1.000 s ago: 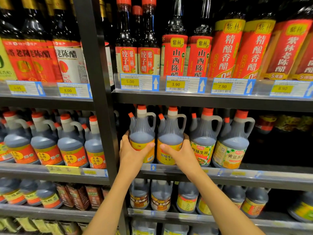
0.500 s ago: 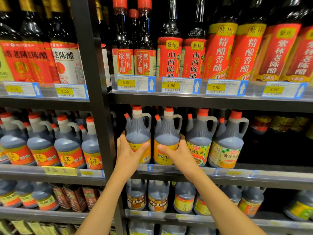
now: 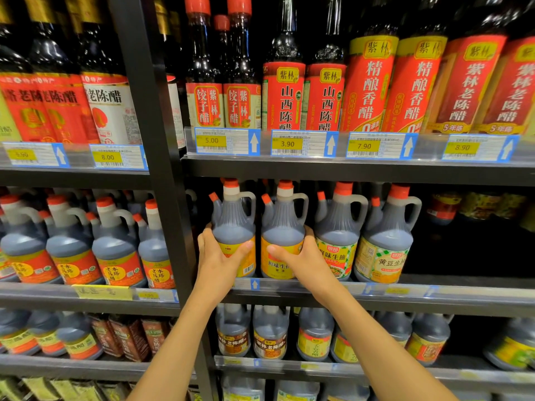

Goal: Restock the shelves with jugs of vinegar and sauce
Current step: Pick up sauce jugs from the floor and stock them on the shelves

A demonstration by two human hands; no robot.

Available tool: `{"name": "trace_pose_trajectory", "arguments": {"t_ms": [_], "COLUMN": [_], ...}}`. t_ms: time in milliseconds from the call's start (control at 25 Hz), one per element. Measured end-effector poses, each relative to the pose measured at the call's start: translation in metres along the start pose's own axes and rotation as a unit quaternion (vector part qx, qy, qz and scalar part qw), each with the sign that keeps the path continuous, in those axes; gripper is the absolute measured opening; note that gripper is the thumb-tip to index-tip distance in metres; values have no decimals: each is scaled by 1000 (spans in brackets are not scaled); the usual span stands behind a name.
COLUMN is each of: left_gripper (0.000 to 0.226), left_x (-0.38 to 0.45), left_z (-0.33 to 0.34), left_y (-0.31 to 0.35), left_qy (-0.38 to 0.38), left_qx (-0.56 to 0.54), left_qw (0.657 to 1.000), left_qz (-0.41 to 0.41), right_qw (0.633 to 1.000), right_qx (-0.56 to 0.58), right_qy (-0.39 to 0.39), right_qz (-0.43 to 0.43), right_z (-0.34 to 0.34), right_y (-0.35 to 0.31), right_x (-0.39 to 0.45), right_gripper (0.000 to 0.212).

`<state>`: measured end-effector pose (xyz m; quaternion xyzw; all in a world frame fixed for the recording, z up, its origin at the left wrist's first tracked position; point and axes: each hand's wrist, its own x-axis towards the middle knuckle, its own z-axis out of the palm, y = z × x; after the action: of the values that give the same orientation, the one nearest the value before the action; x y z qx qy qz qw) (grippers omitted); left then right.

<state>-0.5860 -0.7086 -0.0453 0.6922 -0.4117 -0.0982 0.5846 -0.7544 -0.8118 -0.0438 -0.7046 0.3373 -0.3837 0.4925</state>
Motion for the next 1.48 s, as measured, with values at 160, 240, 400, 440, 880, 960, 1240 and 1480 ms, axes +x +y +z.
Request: {"name": "trace_pose_trajectory", "arguments": {"t_ms": [160, 240, 400, 440, 880, 960, 1240, 1480], "left_gripper": [79, 78, 78, 80, 87, 87, 95, 90], "left_x": [-1, -2, -3, -3, -6, -7, -13, -11], "left_z": [-1, 0, -2, -2, -2, -2, 0, -3], "left_y": [1, 2, 3, 2, 5, 6, 6, 8], "left_qy": [-2, -5, -7, -10, -19, -20, -1, -6], "left_qx": [-1, -3, -33, -40, -70, -74, -88, -64], "left_qw": [1000, 1000, 999, 999, 997, 997, 995, 997], "left_qz": [9, 8, -1, -3, -19, -20, -38, -38], "right_qw": [1000, 1000, 999, 999, 999, 999, 998, 999], "right_qx": [-8, -9, -22, -27, -26, -20, -10, -8], "right_qy": [5, 10, 22, 26, -5, -23, -55, -46], "right_qz": [-3, -4, -7, -7, -26, -20, -10, -1], "right_z": [1, 1, 2, 2, -3, -6, -10, -10], "right_y": [0, 0, -5, -6, -12, -11, -12, -11], "right_x": [-1, -1, -5, -7, -16, -17, -14, -13], "right_gripper": [78, 81, 85, 86, 80, 80, 85, 84]}}
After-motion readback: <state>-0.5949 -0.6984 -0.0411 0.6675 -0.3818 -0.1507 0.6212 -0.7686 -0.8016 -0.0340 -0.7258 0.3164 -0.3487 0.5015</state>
